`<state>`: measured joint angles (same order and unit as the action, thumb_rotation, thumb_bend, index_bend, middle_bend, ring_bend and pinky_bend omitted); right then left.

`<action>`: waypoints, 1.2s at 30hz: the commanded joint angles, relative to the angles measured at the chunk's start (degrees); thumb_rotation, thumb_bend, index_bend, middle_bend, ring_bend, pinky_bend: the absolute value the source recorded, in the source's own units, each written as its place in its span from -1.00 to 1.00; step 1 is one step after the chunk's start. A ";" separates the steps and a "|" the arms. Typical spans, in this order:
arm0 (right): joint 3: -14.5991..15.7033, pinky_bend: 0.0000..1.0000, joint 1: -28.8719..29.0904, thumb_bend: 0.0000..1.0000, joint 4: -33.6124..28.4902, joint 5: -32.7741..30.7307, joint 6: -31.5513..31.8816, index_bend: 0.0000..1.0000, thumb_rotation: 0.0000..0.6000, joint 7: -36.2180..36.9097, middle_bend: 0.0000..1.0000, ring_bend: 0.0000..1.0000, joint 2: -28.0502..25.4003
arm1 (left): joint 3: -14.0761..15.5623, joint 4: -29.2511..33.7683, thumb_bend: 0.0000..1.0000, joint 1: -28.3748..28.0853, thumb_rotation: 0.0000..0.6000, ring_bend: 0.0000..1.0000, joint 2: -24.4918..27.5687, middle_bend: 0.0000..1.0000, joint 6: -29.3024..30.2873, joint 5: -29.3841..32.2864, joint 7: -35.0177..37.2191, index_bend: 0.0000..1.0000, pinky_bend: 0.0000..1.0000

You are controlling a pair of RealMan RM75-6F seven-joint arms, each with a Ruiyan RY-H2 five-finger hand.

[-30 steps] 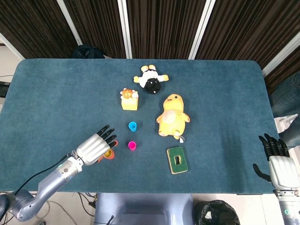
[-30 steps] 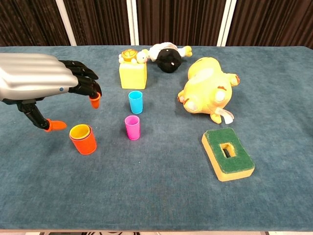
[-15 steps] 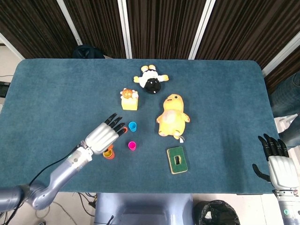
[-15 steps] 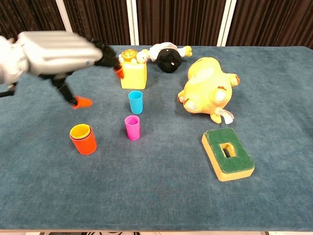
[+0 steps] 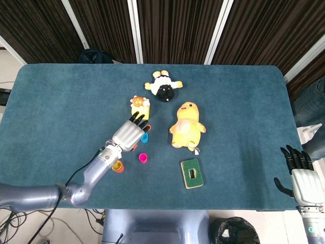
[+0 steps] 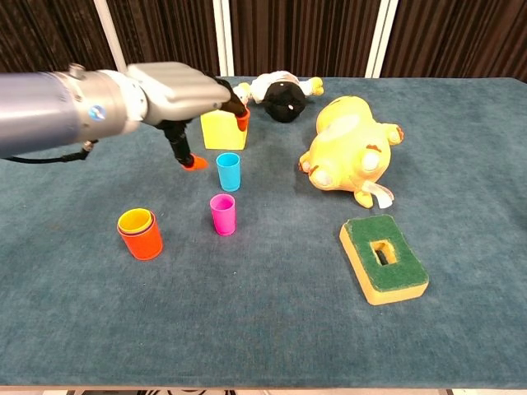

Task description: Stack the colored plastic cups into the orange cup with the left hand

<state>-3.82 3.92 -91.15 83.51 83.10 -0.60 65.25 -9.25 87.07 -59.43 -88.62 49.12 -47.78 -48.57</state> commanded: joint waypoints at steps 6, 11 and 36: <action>0.05 -0.93 0.19 -0.26 0.14 -0.31 -0.62 -0.88 1.00 -0.08 -0.91 -0.86 0.14 | 0.73 -8.61 -0.49 -1.90 1.00 -1.00 -6.08 -0.68 -1.83 0.10 2.66 -0.39 -0.99; -0.03 -0.93 0.19 -0.26 0.22 -0.48 -0.63 -0.88 1.00 -0.05 -0.91 -0.86 0.20 | 1.63 -10.67 -0.49 -1.98 1.00 -1.00 -7.10 -0.64 -1.50 -1.08 3.13 -0.28 -0.98; -0.11 -0.93 0.15 -0.26 0.38 -0.79 -0.70 -0.88 1.00 0.07 -0.91 -0.86 0.21 | 1.80 -10.22 -0.37 -2.37 1.00 -1.00 -7.54 -0.52 0.84 -2.24 3.43 -0.05 -0.97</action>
<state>-3.92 4.08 -90.79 82.75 82.40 -0.54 65.47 -7.21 75.94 -61.81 -96.73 49.44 -49.41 -45.38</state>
